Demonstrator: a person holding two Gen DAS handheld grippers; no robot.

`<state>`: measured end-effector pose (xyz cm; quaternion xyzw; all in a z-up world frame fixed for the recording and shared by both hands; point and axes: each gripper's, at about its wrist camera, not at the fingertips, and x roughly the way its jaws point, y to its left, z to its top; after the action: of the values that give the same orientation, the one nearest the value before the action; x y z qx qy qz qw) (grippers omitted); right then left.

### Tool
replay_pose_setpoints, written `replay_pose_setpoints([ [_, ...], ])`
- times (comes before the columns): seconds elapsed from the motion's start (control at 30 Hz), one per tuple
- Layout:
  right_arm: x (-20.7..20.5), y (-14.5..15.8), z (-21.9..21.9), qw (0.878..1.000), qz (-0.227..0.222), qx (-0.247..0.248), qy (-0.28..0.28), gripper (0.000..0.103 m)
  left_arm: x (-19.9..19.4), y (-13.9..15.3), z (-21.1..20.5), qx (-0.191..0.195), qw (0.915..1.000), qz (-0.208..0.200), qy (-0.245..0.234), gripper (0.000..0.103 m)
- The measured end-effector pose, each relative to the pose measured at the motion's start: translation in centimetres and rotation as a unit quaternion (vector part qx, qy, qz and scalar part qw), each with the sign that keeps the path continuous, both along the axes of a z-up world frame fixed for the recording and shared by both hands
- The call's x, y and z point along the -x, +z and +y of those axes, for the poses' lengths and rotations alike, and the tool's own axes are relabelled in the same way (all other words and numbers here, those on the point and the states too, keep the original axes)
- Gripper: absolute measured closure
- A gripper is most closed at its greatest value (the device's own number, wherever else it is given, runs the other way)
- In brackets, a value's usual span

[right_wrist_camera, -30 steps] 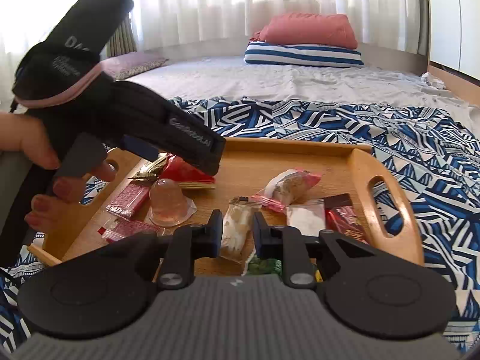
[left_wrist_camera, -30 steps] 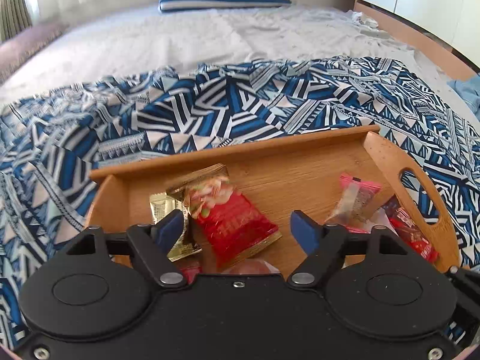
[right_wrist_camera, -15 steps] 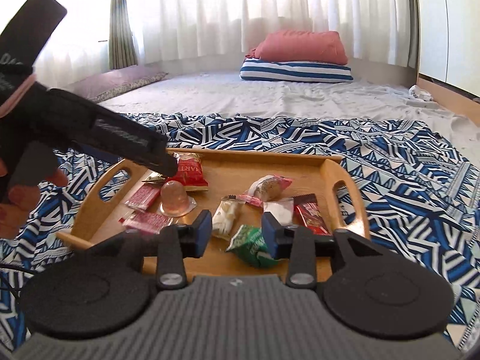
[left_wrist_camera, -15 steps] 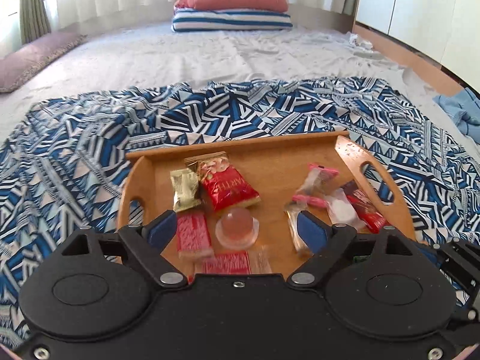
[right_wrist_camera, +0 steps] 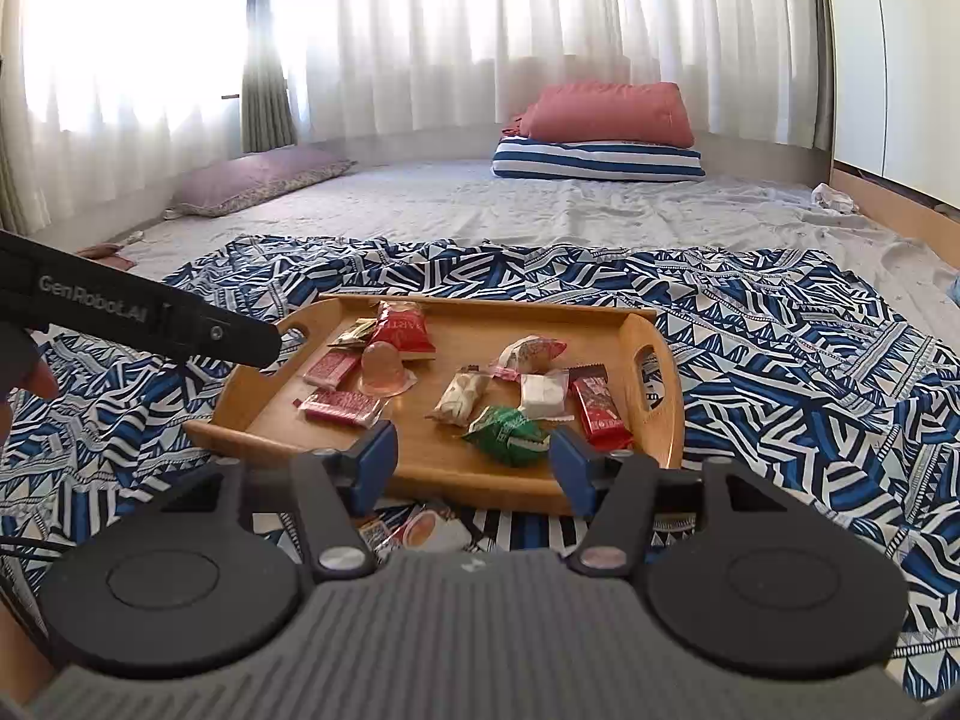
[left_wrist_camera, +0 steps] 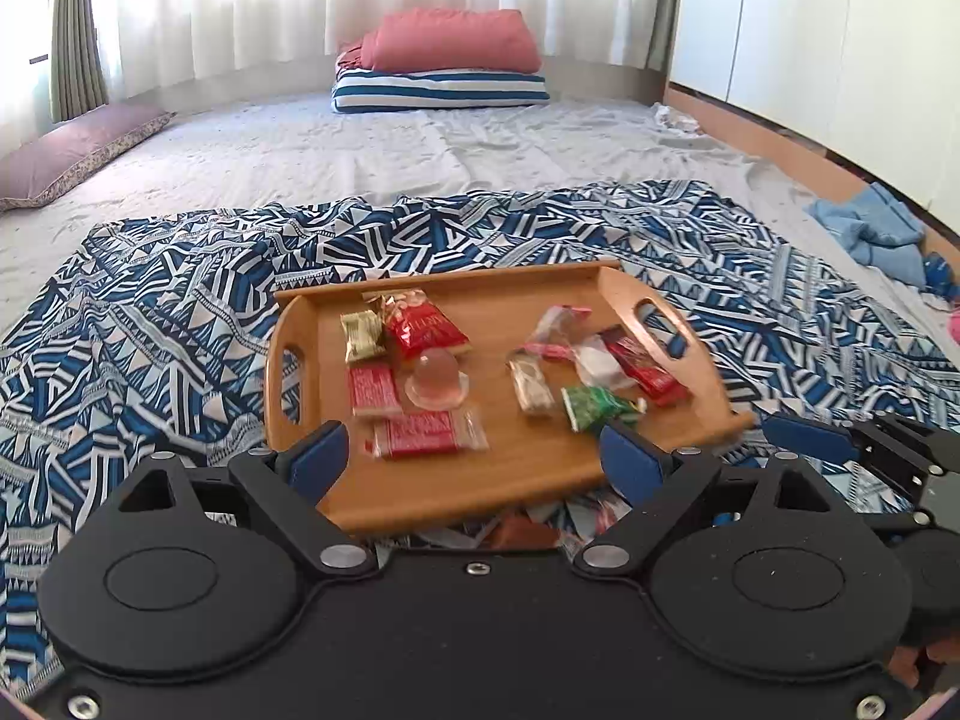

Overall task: Organize snacks
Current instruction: 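Withdraw both open grippers from the tray toward the remaining snacks, then grasp the brown almond packet with the left gripper while the right moves over the red MXT stick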

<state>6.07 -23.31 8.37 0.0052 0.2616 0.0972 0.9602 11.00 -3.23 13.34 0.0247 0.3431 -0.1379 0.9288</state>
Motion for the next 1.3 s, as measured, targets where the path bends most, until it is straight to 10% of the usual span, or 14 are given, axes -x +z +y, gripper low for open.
replay_pose_setpoints([
  [0.73, 2.7, -4.5, -0.1, 0.998, 0.038, 0.047, 0.016, 0.022, 6.4, -7.3, -0.5, -0.040, 0.9983, 0.030, -0.031, 0.009],
  [0.97, 2.9, -5.3, -1.3, 0.997, 0.054, 0.054, 0.010, 0.019, 7.1, -9.2, -2.1, -0.058, 0.9951, 0.034, -0.072, 0.022],
  [1.3, 3.0, -6.2, -0.8, 0.996, 0.073, 0.046, 0.023, 0.018, 3.2, -9.0, -1.3, 0.009, 0.9981, 0.057, -0.019, 0.034],
])
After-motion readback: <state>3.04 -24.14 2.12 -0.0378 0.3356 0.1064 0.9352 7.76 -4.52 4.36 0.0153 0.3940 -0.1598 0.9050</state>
